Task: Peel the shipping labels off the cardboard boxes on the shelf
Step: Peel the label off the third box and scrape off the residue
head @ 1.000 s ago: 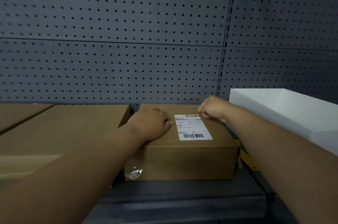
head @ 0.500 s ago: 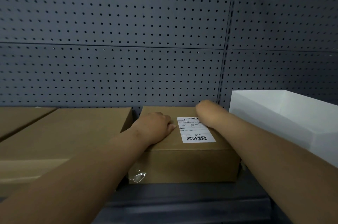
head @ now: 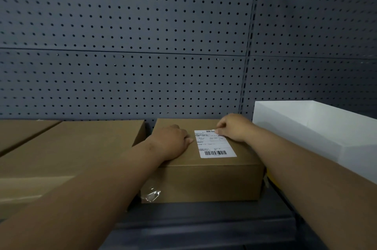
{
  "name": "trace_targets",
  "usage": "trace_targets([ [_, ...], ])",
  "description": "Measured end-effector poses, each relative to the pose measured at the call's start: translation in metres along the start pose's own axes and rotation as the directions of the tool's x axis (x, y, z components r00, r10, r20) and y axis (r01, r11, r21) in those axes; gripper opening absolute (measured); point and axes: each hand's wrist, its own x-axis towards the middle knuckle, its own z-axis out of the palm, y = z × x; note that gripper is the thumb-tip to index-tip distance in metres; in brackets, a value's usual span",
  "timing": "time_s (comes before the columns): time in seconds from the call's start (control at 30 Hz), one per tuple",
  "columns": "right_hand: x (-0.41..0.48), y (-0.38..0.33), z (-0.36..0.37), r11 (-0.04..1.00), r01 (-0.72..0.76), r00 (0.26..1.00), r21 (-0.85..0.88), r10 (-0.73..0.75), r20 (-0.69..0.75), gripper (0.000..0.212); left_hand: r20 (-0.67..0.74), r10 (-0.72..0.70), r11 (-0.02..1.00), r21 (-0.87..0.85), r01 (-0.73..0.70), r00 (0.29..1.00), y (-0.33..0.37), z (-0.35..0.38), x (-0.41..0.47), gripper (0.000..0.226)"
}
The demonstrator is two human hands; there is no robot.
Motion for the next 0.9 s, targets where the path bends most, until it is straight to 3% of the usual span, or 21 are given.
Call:
trace_targets([
  [0.2, 0.021, -0.006, 0.008, 0.988, -0.120, 0.993, -0.093, 0.117, -0.031, 0.023, 0.028, 0.006, 0.998, -0.070, -0.004, 1.000, 0.002, -0.001, -0.008, 0.047],
  [0.33, 0.019, -0.008, 0.016, 0.966, -0.038, 0.997, -0.257, 0.018, -0.079, 0.021, 0.030, 0.008, 0.999, -0.047, -0.007, 1.000, 0.004, 0.000, -0.008, 0.045],
  [0.47, 0.001, -0.008, -0.004, 0.998, 0.056, 0.998, -0.005, -0.056, 0.012, 0.018, 0.033, 0.019, 1.000, -0.022, -0.018, 0.999, 0.005, 0.000, -0.007, 0.045],
  [0.57, -0.007, -0.006, -0.006, 0.993, 0.030, 1.000, 0.117, -0.031, 0.005, 0.023, 0.030, 0.023, 0.999, -0.024, -0.023, 0.999, 0.004, 0.000, -0.007, 0.045],
  [0.67, 0.002, -0.013, -0.001, 0.999, 0.006, 0.998, 0.034, -0.004, -0.059, 0.035, 0.023, 0.033, 0.999, -0.022, -0.032, 0.999, 0.003, 0.001, -0.006, 0.044],
  [0.77, 0.007, -0.020, 0.006, 0.997, 0.028, 0.997, -0.073, -0.034, -0.076, 0.031, 0.023, 0.039, 0.999, -0.023, -0.038, 0.999, 0.002, 0.002, -0.005, 0.044],
  [0.83, 0.006, -0.026, 0.011, 0.996, 0.063, 0.996, -0.059, -0.067, -0.066, 0.048, 0.019, 0.037, 0.999, -0.027, -0.037, 0.999, 0.002, 0.002, -0.005, 0.044],
  [0.9, 0.010, -0.030, 0.015, 0.990, 0.101, 0.993, -0.095, -0.106, -0.051, 0.037, 0.013, 0.042, 0.999, -0.023, -0.042, 0.999, 0.002, 0.003, -0.005, 0.044],
])
